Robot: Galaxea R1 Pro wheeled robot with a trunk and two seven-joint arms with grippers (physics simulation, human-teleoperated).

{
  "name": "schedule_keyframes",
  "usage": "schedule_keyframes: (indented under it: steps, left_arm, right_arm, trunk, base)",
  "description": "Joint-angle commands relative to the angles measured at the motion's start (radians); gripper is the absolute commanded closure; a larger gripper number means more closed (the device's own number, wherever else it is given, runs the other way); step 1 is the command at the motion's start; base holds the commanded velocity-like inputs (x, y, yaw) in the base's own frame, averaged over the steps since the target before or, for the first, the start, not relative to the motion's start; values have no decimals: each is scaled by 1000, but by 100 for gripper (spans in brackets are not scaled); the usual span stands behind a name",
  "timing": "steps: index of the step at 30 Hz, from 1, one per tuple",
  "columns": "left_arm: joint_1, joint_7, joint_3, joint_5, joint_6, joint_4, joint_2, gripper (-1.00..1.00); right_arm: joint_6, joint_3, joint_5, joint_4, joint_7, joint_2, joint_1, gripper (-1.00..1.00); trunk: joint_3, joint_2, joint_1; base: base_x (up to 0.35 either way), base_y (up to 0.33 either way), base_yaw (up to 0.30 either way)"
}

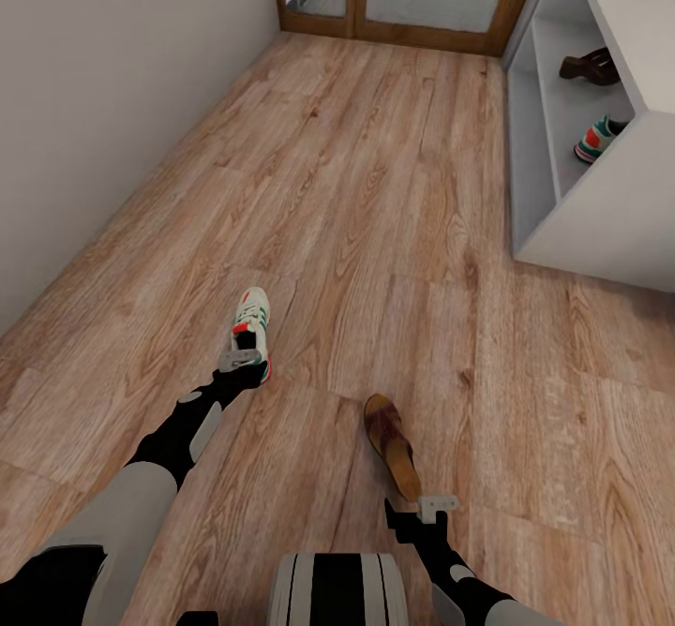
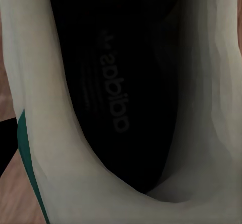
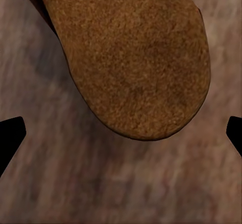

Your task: Pick up the two gym shoes and the two sandals from the corridor floor and place them onto the hallstand (shoe rack) in the corridor, making sure they are on the rack and not on the floor. Arrange them so the two gym shoes are next to each other and the two sandals are next to each other.

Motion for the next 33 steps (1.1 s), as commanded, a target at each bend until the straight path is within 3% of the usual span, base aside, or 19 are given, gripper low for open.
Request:
schedule_keyframes:
  steps: [1,19,23,33]
  left_arm:
    - [0,-5,3,11,9,-2,0,100]
    - [0,-6,3,11,8,-2,0,100]
    - [0,-5,3,11,8,-2,0,100]
    - [0,-5,3,11,8,-2,0,100]
  right_arm:
    - [-3,-1,-2,1,4,0,0,-100]
    - [-3,-1,-2,1,4,0,0,-100]
    - [-3,-1,-2,1,4,0,0,-100]
    - [-3,-1,-2,1,4,0,0,-100]
  trunk:
    - [-1,0,0]
    - [-1,0,0]
    - [-16,-1,2]
    - [-16,-1,2]
  base:
    - [38,-16,0]
    - [5,-2,0]
    - [0,0,0]
    - [0,0,0]
